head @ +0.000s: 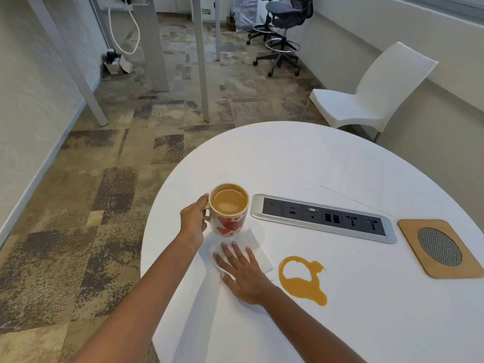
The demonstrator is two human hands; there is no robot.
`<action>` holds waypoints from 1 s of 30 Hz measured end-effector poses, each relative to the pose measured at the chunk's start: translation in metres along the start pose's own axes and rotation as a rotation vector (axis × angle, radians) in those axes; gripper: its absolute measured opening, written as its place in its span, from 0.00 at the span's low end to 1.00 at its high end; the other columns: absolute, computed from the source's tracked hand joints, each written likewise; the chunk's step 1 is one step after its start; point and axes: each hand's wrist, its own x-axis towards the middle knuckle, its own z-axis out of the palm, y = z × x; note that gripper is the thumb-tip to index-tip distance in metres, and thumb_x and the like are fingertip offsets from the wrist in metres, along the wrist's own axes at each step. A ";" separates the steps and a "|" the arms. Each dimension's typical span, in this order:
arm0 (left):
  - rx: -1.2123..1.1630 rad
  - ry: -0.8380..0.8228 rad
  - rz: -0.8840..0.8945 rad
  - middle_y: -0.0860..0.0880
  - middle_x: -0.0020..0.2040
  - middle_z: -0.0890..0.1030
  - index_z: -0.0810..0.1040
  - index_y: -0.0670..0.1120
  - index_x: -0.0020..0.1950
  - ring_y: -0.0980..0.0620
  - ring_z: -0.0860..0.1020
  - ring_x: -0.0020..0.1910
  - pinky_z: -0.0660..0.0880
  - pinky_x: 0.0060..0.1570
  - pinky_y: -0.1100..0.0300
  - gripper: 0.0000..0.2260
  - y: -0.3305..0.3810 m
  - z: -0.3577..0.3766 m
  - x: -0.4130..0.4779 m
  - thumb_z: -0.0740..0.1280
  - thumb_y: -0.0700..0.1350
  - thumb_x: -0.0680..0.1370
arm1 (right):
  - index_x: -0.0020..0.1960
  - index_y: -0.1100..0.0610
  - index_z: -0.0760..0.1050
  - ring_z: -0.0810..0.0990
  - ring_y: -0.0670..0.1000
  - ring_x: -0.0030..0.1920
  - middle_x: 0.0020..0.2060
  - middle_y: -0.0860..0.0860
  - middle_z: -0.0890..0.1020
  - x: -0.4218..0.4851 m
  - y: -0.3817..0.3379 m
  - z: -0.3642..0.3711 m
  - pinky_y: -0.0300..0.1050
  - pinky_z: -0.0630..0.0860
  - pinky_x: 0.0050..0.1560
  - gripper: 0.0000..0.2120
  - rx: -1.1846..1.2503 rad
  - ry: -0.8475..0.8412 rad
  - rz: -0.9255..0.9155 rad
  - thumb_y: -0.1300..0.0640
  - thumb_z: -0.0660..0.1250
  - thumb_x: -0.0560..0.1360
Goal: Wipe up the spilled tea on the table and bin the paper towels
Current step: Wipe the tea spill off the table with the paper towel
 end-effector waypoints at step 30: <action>0.044 -0.049 -0.053 0.49 0.29 0.63 0.69 0.46 0.32 0.53 0.61 0.28 0.57 0.27 0.62 0.13 -0.032 0.012 -0.008 0.64 0.44 0.77 | 0.55 0.56 0.77 0.86 0.50 0.46 0.45 0.52 0.87 -0.098 0.060 -0.106 0.45 0.81 0.45 0.21 1.756 0.188 0.456 0.45 0.52 0.78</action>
